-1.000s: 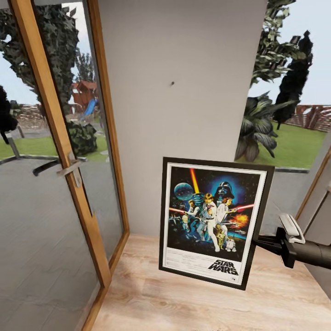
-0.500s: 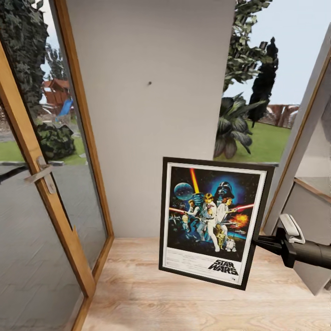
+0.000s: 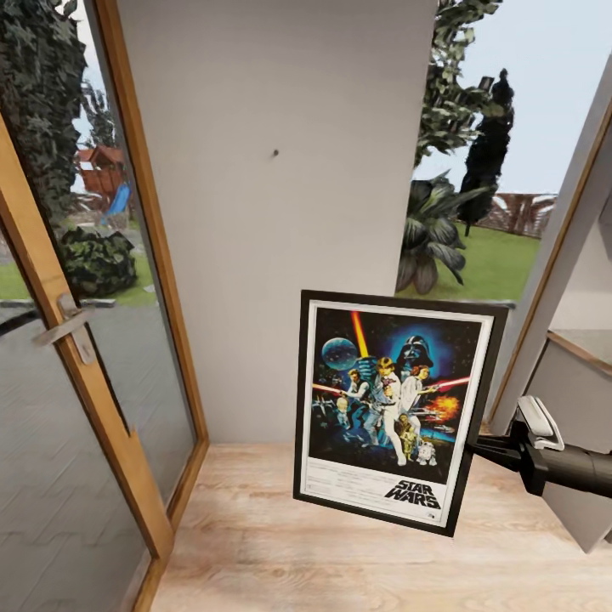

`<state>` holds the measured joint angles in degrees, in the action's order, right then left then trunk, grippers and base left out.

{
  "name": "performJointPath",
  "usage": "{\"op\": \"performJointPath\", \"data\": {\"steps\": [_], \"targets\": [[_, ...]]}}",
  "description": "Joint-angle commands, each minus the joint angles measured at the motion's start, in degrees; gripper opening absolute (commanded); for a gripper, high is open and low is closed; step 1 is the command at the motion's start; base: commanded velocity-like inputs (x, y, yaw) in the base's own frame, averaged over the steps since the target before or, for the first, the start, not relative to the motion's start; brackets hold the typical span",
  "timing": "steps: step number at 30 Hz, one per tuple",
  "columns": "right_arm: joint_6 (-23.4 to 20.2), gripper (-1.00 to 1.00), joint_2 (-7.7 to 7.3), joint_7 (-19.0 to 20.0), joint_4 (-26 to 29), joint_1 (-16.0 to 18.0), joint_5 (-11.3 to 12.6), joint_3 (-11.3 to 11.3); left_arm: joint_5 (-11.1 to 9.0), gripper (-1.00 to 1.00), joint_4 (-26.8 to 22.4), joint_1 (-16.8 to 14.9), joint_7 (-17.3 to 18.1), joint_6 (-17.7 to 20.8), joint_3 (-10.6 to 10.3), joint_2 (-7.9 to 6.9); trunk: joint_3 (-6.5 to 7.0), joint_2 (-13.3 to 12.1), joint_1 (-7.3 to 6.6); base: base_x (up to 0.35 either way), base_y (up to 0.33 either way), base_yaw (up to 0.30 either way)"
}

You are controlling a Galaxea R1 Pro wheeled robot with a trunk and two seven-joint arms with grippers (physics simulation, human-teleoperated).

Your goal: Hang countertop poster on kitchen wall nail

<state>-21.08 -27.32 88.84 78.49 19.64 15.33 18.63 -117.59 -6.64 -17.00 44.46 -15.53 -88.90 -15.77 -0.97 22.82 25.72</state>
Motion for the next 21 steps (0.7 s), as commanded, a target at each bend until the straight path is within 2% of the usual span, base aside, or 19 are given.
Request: {"op": "performJointPath", "data": {"steps": [1, 21], "targets": [[-0.7, -1.0, -0.01, 0.3, 0.0, 0.0, 0.1, 0.0, -0.4, 1.0, -0.1, 0.0, 0.0, -0.3, -0.5, -0.05, -0.1, 0.1, 0.06, 0.293, 0.0, -0.001], [-0.7, -1.0, -0.01, 0.3, 0.0, 0.0, 0.1, 0.0, -0.4, 1.0, -0.1, 0.0, -0.1, -0.3, -0.5, -0.05, -0.1, 0.1, 0.06, 0.331, 0.0, 0.0]]}}
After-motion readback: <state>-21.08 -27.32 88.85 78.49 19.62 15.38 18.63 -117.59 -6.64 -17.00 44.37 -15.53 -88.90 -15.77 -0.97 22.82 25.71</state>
